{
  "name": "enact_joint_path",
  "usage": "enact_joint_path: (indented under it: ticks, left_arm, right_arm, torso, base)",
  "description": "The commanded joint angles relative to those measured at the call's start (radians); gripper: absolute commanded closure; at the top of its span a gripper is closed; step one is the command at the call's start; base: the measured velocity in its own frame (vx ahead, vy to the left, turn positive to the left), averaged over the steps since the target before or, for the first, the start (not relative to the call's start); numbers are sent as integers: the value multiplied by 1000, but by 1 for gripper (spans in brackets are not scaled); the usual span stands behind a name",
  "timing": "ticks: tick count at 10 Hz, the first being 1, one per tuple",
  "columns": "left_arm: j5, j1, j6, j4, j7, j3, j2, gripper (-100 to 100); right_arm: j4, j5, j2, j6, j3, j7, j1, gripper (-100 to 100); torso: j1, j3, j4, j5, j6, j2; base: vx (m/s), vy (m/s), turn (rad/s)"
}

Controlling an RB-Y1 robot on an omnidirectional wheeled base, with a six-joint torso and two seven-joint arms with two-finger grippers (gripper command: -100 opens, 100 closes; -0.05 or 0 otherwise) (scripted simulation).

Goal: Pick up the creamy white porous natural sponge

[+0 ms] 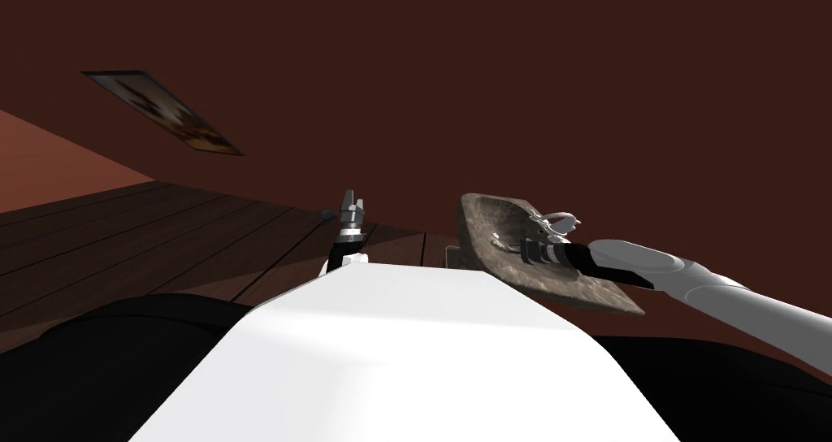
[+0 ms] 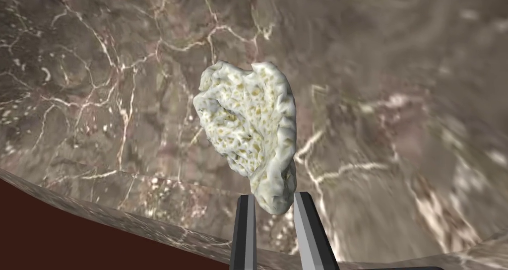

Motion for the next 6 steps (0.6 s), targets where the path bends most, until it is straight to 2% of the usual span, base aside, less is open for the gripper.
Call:
enact_joint_path:
  ticks: [1,2,3,4,5,6]
  left_arm:
    - [0,0,0,0,0,0,0,0]
    - [0,0,0,0,0,0,0,0]
    - [0,0,0,0,0,0,0,0]
    - [0,0,0,0,0,0,0,0]
    - [0,0,0,0,0,0,0,0]
    - [0,0,0,0,0,0,0,0]
  right_arm:
    - [0,0,0,0,0,0,0,100]
    - [0,0,0,0,0,0,0,0]
    - [-13,-9,-31,-16,-13,-15,-2,100]
    - [-16,-13,-41,-23,-17,-20,-3,100]
    - [-10,-9,-31,-18,-12,-12,-4,100]
    - [-12,-9,-33,-19,-14,-14,-3,0]
  torso:
    - [0,0,0,0,0,0]
    - [0,0,0,0,0,0]
    - [0,0,0,0,0,0]
    - [0,1,1,1,1,2]
    - [0,2,1,1,1,4]
    - [0,2,1,0,0,3]
  base:
    - [0,0,0]
    - [0,0,0]
    - [-29,-7,-118]
    - [-40,-12,-106]
    - [-17,-5,-17]
    - [0,0,0]
